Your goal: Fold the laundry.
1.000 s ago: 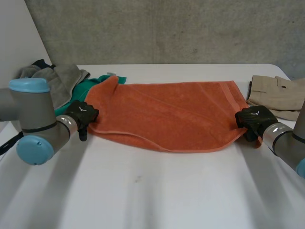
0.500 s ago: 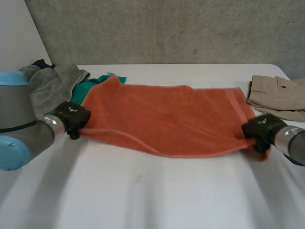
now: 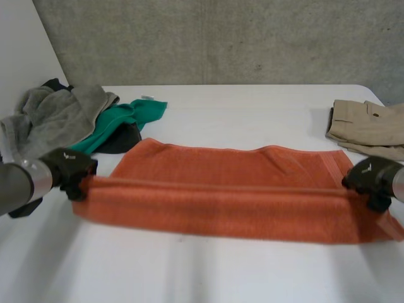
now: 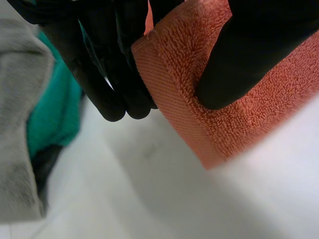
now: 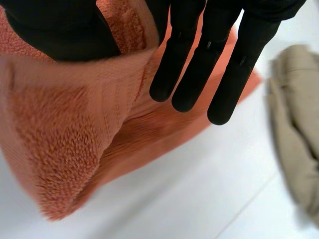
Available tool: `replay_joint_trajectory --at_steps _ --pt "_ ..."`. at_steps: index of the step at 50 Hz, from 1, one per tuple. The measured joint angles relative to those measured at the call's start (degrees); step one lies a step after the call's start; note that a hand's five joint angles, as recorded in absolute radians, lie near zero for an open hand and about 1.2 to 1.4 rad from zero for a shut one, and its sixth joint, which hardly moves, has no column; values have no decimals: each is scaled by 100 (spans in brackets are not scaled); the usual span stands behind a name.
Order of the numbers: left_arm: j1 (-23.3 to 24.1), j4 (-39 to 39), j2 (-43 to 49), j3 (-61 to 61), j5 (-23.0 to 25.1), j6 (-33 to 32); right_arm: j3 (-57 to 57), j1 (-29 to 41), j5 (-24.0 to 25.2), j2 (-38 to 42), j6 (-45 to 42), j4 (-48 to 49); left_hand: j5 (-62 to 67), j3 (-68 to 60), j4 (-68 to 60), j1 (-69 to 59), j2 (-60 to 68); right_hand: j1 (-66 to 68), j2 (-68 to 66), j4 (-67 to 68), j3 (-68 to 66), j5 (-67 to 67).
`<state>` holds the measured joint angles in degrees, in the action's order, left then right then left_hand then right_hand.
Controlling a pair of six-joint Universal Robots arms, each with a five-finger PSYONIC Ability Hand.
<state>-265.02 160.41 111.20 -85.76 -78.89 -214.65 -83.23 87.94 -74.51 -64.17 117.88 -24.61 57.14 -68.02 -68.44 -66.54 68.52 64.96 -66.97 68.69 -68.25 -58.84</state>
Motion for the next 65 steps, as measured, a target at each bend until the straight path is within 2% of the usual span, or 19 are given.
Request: replay_joint_trajectory --at_steps 8,14,18,19,21,24,27,36,43,49,54,58,63,65 --pt "228 549 252 779 -130 807 497 18 322 75 635 876 0 0 0 0 0 0 0 0 0 0" --pt "390 1290 313 1814 -252 1451 1447 214 472 238 1327 1759 0 -7 -1 0 4 0 0 1 -2 -3" --pt "487 2127 300 3100 -535 2306 2618 373 126 301 2540 2963 0 -8 -1 0 5 0 0 2 -4 -3" --pt "487 2127 300 3100 -535 2306 2618 373 126 301 2540 2963 0 -8 -1 0 5 0 0 2 -4 -3" --pt "506 2651 282 3799 -784 2813 3114 392 -147 269 3390 3746 0 -8 -1 0 5 0 0 2 -4 -4" --pt "519 3008 278 4265 -1006 3165 3392 376 -305 226 4118 4293 0 -8 -1 0 5 0 0 2 -4 -4" --pt "531 3138 288 4488 -1128 3329 3485 360 -284 193 4529 4431 0 -8 -1 0 5 0 0 2 -5 -3" --pt "433 2952 391 3970 -1147 3297 3275 345 404 218 4744 3531 0 -8 -2 0 5 0 0 2 -4 -4" --pt "262 2964 468 2383 -952 3125 2452 289 966 546 4473 2636 0 -8 -2 0 5 -1 0 3 -6 -4" --pt "123 3162 597 1221 -632 2748 1753 235 1078 950 3945 2390 0 -9 -2 0 5 -2 0 3 -6 -4" --pt "-140 3174 607 308 -350 2196 1271 103 977 1143 3210 2031 0 -9 -2 0 5 -2 0 3 -6 -4" --pt "-404 2880 415 -274 -175 1642 1017 -47 901 1008 2595 1336 0 -9 -2 0 5 -2 0 3 -6 -4" --pt "-729 1937 -214 -1020 -24 656 683 -300 746 406 1600 -106 0 -9 -2 0 5 -2 0 3 -6 -4" --pt "-871 1468 -534 -1344 46 197 439 -466 633 15 887 -969 0 -9 -2 0 5 -2 0 3 -6 -4"
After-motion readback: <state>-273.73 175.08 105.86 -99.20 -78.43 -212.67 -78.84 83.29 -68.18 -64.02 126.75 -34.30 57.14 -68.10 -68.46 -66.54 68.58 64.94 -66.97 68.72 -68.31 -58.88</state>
